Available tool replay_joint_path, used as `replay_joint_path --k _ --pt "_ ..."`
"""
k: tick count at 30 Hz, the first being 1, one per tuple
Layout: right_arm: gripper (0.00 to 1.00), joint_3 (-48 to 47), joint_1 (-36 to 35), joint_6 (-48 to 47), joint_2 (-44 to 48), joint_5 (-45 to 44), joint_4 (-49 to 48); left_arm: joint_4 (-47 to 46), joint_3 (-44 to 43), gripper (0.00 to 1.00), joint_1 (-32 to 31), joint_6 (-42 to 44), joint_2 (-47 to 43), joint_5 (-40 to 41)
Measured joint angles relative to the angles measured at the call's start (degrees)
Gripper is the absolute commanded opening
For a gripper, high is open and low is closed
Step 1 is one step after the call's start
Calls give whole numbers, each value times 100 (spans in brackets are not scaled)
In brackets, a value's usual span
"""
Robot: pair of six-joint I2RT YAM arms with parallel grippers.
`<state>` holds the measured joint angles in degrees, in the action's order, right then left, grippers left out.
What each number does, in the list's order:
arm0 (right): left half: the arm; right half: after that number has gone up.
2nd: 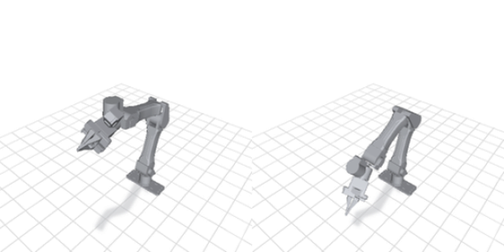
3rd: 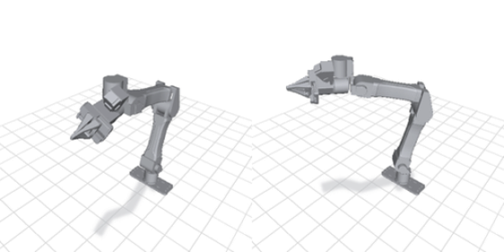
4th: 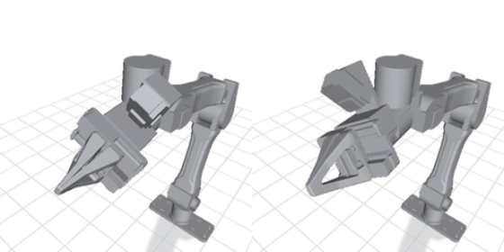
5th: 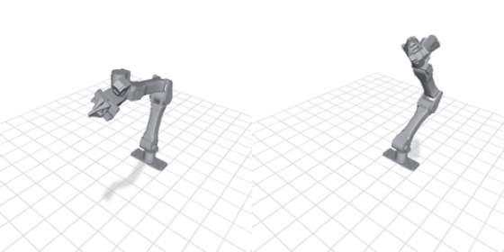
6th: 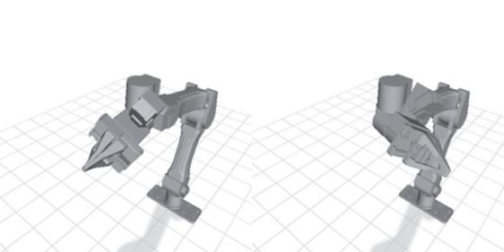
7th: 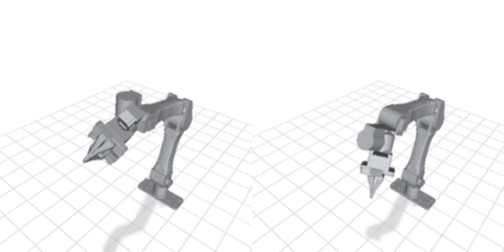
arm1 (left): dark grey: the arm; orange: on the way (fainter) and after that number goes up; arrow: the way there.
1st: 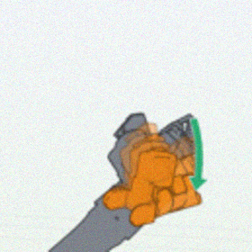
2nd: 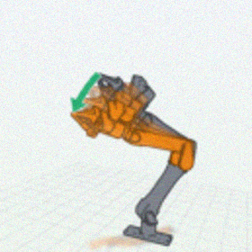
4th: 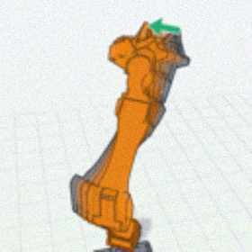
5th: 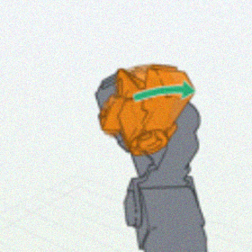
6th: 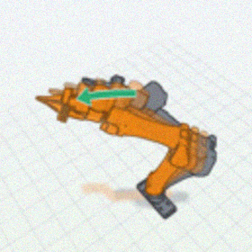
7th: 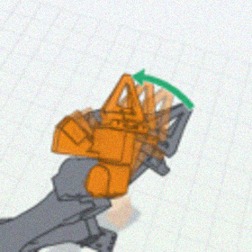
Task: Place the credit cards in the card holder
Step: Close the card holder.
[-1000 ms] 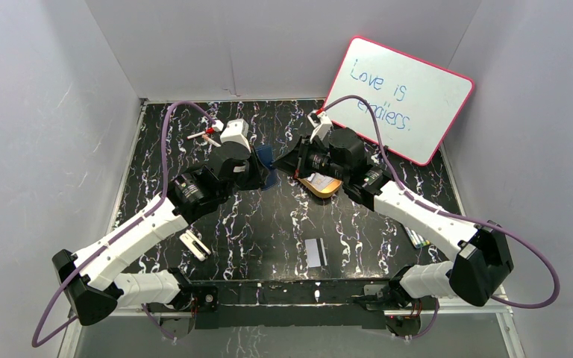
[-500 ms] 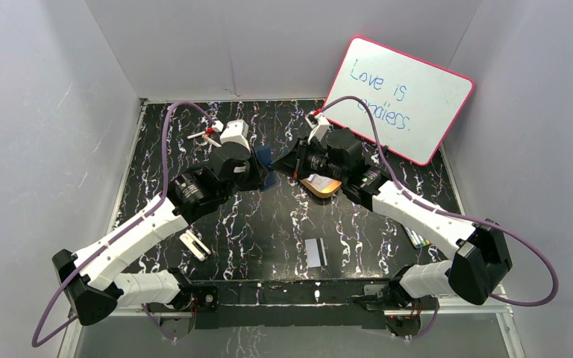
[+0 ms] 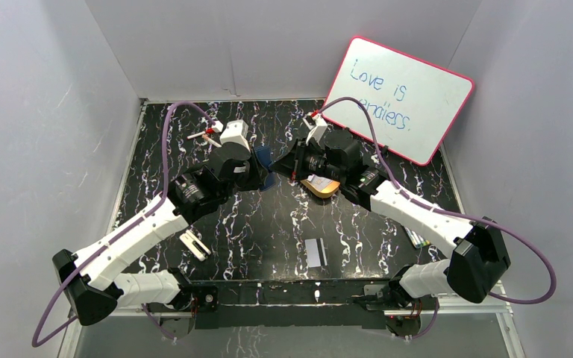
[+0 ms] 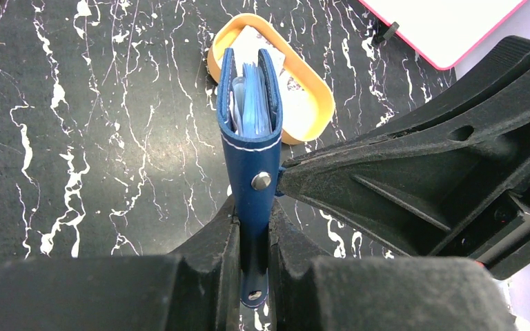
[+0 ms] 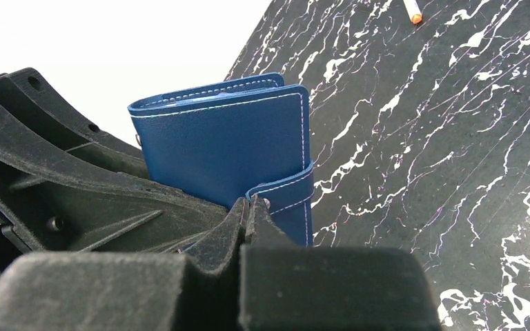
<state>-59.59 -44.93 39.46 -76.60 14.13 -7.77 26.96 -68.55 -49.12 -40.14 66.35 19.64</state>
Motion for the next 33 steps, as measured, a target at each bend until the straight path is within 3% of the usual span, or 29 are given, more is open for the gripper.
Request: replay_joint_path --k 33 --pt "0 0 -96 -192 302 -203 181 -127 234 0 -68 11 -372 48"
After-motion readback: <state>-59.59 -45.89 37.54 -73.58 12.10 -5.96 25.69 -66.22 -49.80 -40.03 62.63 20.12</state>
